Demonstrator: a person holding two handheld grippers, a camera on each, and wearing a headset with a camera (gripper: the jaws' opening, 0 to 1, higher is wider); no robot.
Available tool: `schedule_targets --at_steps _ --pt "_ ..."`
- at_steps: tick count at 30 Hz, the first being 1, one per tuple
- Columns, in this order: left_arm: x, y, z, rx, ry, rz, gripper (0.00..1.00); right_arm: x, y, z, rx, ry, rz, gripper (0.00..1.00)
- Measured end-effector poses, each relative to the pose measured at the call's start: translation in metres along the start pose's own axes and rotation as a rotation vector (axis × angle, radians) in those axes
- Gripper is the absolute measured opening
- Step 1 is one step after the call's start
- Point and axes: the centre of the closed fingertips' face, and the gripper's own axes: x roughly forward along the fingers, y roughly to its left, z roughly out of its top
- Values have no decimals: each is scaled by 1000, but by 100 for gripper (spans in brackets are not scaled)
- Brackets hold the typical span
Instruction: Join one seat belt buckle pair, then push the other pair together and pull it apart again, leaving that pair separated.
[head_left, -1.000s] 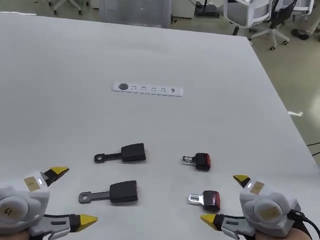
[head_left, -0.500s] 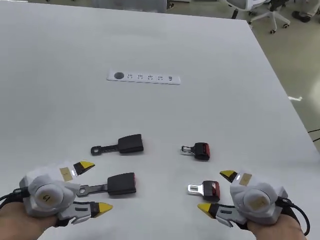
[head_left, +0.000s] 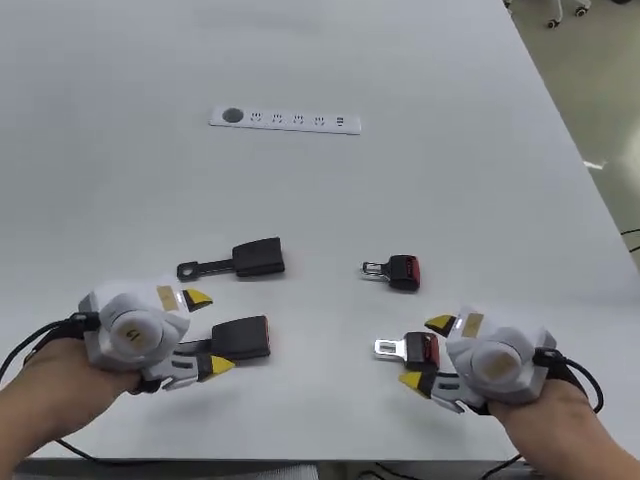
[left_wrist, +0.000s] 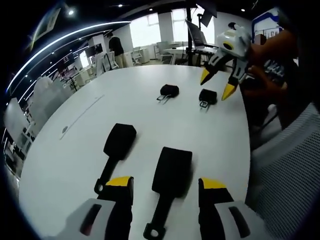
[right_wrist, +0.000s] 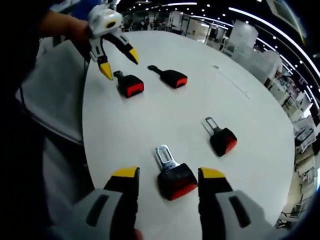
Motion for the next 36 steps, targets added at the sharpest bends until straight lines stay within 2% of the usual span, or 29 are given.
schedule_targets --at_steps 5,11,14,18,20,22,25,26,27,29,32,33,34,36 --pt "5 2 -3 -4 9 -6 49 5 -5 -5 -25 20 11 47" --pt "10 2 -2 10 18 -18 46 7 -20 -8 -68 44 9 46" --pt "12 2 -3 23 29 -30 45 8 -22 -13 -104 71 41 46" --pt "16 2 -3 45 36 -55 42 9 -14 -21 -127 101 130 41" --pt "17 1 -4 72 45 -70 41 10 -16 -23 -137 107 137 39" --pt "19 -3 -3 45 37 -107 36 12 -16 -24 -141 113 153 39" --pt "21 -8 -6 89 55 -133 31 14 -12 -27 -160 134 194 37" --pt "21 -6 -8 140 74 -127 31 15 -12 -28 -178 139 203 37" --pt "21 -8 -9 147 89 -134 31 14 -11 -29 -182 144 211 37" --pt "22 -10 -7 165 92 -144 31 15 -11 -31 -193 151 226 36" --pt "24 -13 -11 244 122 -159 31 18 -12 -36 -196 158 255 35" --pt "25 -13 -11 252 121 -161 31 18 -12 -36 -190 163 270 35" --pt "26 -14 -12 271 129 -168 32 18 -11 -37 -221 181 291 35" --pt "27 -13 -13 285 139 -175 32 19 -10 -37 -222 191 302 35"
